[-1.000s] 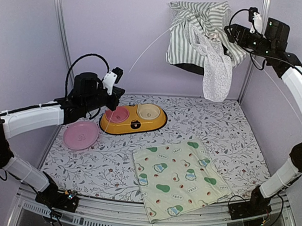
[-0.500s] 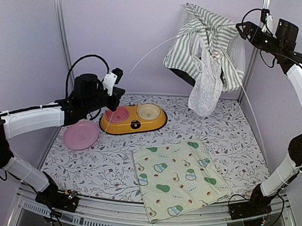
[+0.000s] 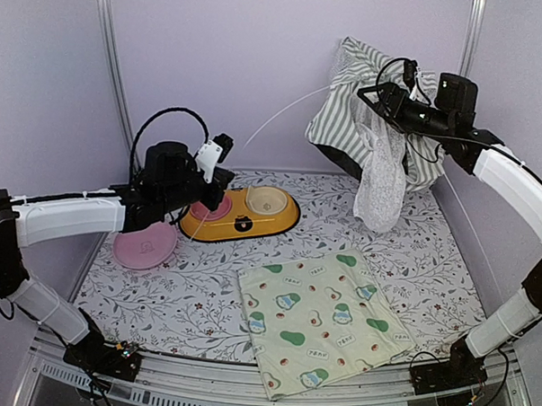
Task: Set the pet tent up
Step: Pass from the left arm to the right
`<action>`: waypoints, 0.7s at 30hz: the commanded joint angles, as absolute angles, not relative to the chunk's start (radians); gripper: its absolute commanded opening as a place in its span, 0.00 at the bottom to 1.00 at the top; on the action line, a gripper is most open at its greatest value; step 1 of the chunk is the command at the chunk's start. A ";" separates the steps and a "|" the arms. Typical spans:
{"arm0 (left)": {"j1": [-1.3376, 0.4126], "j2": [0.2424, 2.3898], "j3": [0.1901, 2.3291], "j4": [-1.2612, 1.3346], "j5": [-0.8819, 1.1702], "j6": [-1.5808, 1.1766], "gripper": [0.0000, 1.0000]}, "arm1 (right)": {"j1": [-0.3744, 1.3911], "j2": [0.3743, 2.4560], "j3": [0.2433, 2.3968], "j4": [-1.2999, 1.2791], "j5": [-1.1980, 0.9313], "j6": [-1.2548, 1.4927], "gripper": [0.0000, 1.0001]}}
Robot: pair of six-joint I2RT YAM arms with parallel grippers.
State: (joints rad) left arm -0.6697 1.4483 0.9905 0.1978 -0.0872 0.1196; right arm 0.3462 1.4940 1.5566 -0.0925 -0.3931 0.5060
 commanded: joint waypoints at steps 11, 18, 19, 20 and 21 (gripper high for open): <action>-0.727 1.438 0.946 0.316 -0.064 0.099 0.00 | 0.337 1.713 1.674 0.150 -0.257 0.806 0.73; -0.743 1.481 1.006 0.291 -0.042 0.135 0.00 | 0.458 1.861 1.863 0.040 -0.349 0.749 0.35; -0.744 1.493 1.027 0.281 -0.046 0.137 0.00 | 0.505 1.867 1.889 0.007 -0.355 0.705 0.31; -0.741 1.507 1.050 0.265 -0.053 0.136 0.00 | 0.553 1.869 1.901 -0.014 -0.358 0.671 0.29; -0.742 1.526 1.080 0.245 -0.056 0.136 0.00 | 0.595 1.869 1.903 -0.032 -0.362 0.625 0.28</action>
State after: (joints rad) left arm -0.7277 1.4822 0.9806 0.2016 -0.0727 0.1513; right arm 0.4198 1.8648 1.8313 0.0479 -0.2996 0.7563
